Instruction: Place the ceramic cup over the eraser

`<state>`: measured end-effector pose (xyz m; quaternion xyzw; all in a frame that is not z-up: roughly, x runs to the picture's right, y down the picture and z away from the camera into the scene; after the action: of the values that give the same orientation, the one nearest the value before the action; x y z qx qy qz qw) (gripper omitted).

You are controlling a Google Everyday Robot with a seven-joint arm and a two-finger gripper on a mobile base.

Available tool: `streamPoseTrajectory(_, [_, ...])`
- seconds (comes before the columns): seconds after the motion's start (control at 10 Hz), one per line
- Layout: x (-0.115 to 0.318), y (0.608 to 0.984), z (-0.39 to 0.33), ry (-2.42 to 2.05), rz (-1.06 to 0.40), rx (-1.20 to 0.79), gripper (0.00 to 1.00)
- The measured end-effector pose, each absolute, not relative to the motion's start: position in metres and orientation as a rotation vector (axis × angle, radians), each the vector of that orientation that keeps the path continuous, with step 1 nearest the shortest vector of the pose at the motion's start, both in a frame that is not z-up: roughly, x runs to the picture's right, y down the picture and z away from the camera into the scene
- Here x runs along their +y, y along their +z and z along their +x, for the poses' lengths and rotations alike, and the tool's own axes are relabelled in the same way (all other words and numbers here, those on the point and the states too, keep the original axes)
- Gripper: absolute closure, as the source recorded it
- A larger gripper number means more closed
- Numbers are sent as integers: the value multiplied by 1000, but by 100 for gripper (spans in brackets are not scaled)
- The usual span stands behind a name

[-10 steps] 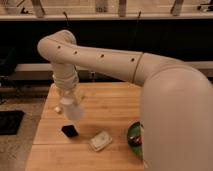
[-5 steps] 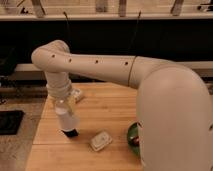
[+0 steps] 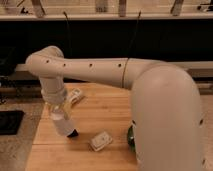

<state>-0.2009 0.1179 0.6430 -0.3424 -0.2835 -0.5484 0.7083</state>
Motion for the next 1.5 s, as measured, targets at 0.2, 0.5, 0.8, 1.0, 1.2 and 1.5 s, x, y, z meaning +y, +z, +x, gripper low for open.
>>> streamPoseTrajectory(0.2, [127,654,-199,-1231,-748,-609,100])
streamPoseTrajectory(0.5, [133,667,-188,-1234,-723,-582,100])
streamPoseTrajectory(0.8, [144,685,-181,-1230,-710,-557,85])
streamPoseTrajectory(1.0, [149,694,-175,-1218,-708,-545,67])
streamPoseTrajectory(1.2, [160,708,-175,-1219,-707,-533,45])
streamPoseTrajectory(1.5, [176,726,-173,-1220,-735,-531,21])
